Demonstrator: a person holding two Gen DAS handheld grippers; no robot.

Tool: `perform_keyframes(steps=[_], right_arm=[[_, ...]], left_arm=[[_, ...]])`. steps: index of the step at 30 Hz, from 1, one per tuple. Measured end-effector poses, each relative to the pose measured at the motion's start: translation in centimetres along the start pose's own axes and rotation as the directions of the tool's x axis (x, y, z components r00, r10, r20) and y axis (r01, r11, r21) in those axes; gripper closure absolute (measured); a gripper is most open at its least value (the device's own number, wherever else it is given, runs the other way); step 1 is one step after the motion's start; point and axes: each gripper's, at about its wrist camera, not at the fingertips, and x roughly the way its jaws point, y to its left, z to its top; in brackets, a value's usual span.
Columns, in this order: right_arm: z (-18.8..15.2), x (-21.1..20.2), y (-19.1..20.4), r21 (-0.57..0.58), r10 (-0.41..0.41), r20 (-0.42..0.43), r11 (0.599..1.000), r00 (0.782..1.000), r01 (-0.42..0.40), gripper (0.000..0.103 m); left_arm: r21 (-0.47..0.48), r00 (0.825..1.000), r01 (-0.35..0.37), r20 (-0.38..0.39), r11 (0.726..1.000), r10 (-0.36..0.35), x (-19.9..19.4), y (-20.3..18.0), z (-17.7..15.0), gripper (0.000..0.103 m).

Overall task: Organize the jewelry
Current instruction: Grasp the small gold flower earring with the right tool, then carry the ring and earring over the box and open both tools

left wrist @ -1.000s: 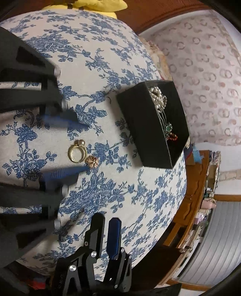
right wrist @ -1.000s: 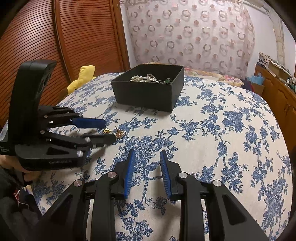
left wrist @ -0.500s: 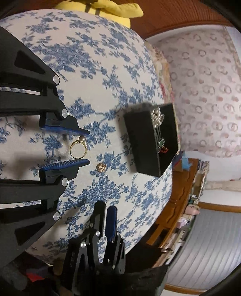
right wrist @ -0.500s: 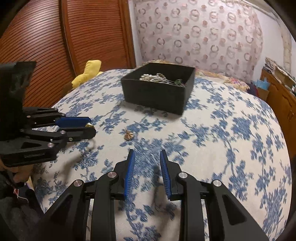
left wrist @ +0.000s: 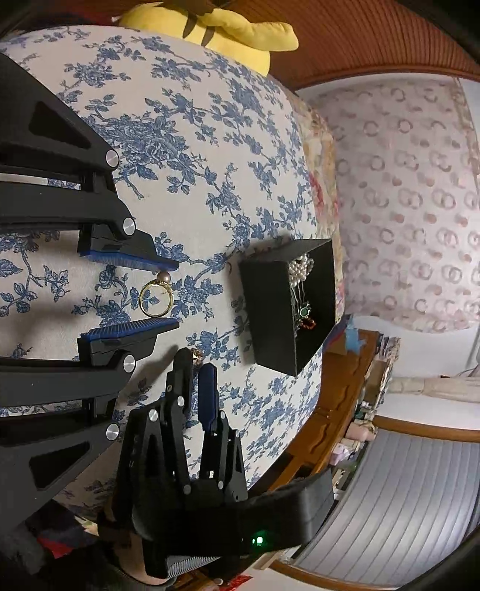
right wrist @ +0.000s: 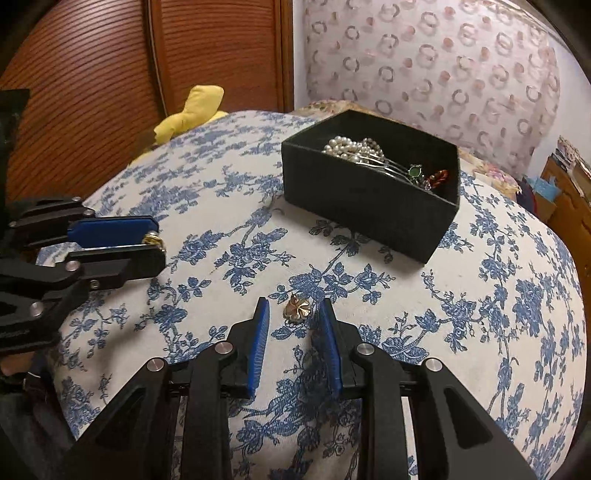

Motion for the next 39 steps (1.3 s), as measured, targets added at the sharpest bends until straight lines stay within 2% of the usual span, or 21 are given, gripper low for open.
perform_keyframes(steps=[5, 6, 7, 14, 21, 28, 39], right_arm=[[0.4, 0.4, 0.0, -0.01, -0.012, -0.003, 1.0, 1.0, 0.012, 0.073], [0.5, 0.4, 0.0, -0.014, -0.014, -0.003, 1.0, 1.0, 0.014, 0.076], [0.6, 0.4, 0.0, -0.018, -0.015, -0.003, 1.0, 1.0, 0.015, 0.086], [0.6, 0.1, -0.3, -0.019, 0.002, 0.007, 1.0, 1.0, -0.002, 0.086], [1.7, -2.7, -1.2, -0.01, -0.002, 0.083, 1.0, 0.997, 0.003, 0.086], [4.6, -4.9, -3.2, 0.004, -0.056, 0.163, 0.998, 0.985, 0.056, 0.086], [7.8, -2.8, -7.5, 0.092, -0.066, 0.155, 0.994, 0.986, 0.052, 0.086]], left_arm=[[-0.002, 1.0, 0.004, -0.001, 1.0, -0.004, -0.1, 0.1, -0.2, 0.079], [-0.003, 1.0, 0.004, -0.001, 1.0, -0.004, -0.1, 0.1, -0.2, 0.079], [-0.003, 1.0, 0.005, 0.0, 1.0, -0.005, -0.1, 0.1, -0.2, 0.079], [-0.003, 1.0, 0.002, 0.01, 1.0, -0.002, -0.1, 0.1, 0.1, 0.079], [0.0, 0.999, -0.003, 0.033, 1.0, 0.003, -0.2, 0.2, 1.7, 0.079], [0.021, 0.998, -0.016, 0.066, 1.0, 0.015, 0.1, 0.3, 4.6, 0.079], [0.038, 0.996, -0.034, 0.08, 0.999, 0.031, 1.8, 0.5, 8.3, 0.079]])
